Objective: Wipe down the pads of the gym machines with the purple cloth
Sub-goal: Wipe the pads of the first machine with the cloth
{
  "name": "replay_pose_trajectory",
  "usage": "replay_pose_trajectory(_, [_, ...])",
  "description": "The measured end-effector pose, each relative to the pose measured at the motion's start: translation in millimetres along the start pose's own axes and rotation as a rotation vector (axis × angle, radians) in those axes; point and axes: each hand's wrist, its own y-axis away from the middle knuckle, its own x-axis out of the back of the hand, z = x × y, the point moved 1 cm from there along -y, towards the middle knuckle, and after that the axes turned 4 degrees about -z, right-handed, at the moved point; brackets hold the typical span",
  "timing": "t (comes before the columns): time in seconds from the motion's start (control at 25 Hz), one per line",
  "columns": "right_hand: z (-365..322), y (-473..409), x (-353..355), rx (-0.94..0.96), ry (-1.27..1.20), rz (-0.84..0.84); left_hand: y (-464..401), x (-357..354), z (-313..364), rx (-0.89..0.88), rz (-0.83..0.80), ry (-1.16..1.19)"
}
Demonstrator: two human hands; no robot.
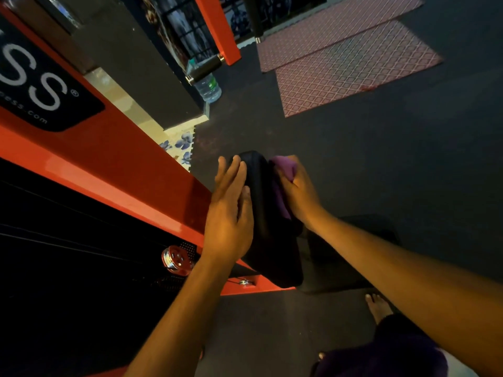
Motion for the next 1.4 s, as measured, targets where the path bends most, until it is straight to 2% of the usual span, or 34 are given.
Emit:
replay_pose_trajectory(0.12, [50,40,37,-0.355,-0.237,0.15,16,-10,4,-0.055,0.086,-0.134])
replay_pose_trajectory(0.16, [56,62,43,-0.443,-0.266,0.208,22,-13,4,-0.05,0.114,-0.136])
replay_pose_trajectory(0.2, [61,85,42,-0.455,-0.253,0.224,25,-15,3,-0.058,0.142,-0.126])
replay_pose_trajectory(0.24, [56,108,34,-0.413,-0.216,0.173,26,-17,1,-0.079,0.167,-0.111])
replay_pose_trajectory(0.32, [43,137,4,-0.214,-0.113,-0.011,25,-18,0,-0.118,0.199,-0.09])
replay_pose_trajectory(0.4, [44,129,-14,-0.142,-0.051,-0.052,26,-20,0,-0.13,0.206,-0.079])
replay_pose_trajectory(0.48, [71,99,-13,-0.231,-0.068,-0.038,26,-20,1,-0.138,0.217,-0.077])
replay_pose_trajectory(0.56, [108,88,-7,-0.408,-0.023,-0.118,25,-20,-1,-0.148,0.22,-0.089])
replay_pose_trajectory(0.68, [121,137,-2,-0.514,0.04,-0.146,26,-22,-1,-0.135,0.225,-0.081])
replay_pose_trajectory(0.76, [95,166,-5,-0.425,0.035,-0.112,28,-22,1,-0.131,0.231,-0.073])
replay_pose_trajectory(0.92, [65,106,-6,-0.225,0.024,-0.088,25,-23,-1,-0.126,0.224,-0.074])
replay_pose_trajectory(1.0, [88,87,1,-0.258,-0.011,-0.092,26,-22,0,-0.112,0.224,-0.078])
replay_pose_trajectory(1.12, [101,129,5,-0.499,-0.034,-0.179,28,-23,0,-0.123,0.231,-0.065])
replay_pose_trajectory(1.16, [98,141,4,-0.526,-0.003,-0.212,27,-23,-1,-0.126,0.236,-0.063])
replay_pose_trajectory(1.2, [91,146,3,-0.504,0.037,-0.208,27,-23,-1,-0.125,0.24,-0.063])
replay_pose_trajectory(1.32, [85,112,-4,-0.257,0.115,-0.139,27,-24,-3,-0.131,0.245,-0.062])
replay_pose_trajectory(1.4, [98,85,4,-0.277,0.048,-0.143,26,-24,-2,-0.123,0.229,-0.064])
